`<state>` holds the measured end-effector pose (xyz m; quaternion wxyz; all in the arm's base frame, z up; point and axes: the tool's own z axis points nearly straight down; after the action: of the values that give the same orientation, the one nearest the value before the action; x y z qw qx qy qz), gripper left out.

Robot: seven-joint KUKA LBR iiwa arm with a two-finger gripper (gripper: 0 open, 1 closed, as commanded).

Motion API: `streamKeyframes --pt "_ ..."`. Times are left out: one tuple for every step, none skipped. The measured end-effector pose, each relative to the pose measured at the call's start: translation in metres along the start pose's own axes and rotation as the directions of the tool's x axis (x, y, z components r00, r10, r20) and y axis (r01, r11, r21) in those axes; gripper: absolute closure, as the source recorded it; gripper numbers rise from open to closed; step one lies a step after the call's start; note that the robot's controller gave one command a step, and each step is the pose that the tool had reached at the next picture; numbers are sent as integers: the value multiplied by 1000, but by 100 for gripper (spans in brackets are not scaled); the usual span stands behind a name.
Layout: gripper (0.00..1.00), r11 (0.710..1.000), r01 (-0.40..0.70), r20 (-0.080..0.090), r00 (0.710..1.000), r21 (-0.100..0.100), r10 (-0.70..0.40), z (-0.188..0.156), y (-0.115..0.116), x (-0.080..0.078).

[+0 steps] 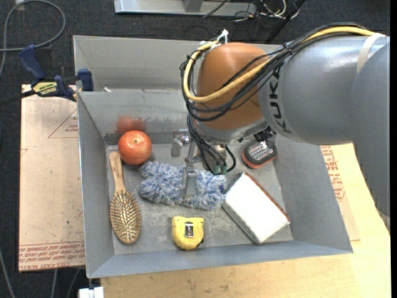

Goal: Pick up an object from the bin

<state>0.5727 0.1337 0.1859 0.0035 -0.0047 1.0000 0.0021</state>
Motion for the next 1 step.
streamKeyframes --pt "0 996 84 -4 996 2 -84 54 -11 3"
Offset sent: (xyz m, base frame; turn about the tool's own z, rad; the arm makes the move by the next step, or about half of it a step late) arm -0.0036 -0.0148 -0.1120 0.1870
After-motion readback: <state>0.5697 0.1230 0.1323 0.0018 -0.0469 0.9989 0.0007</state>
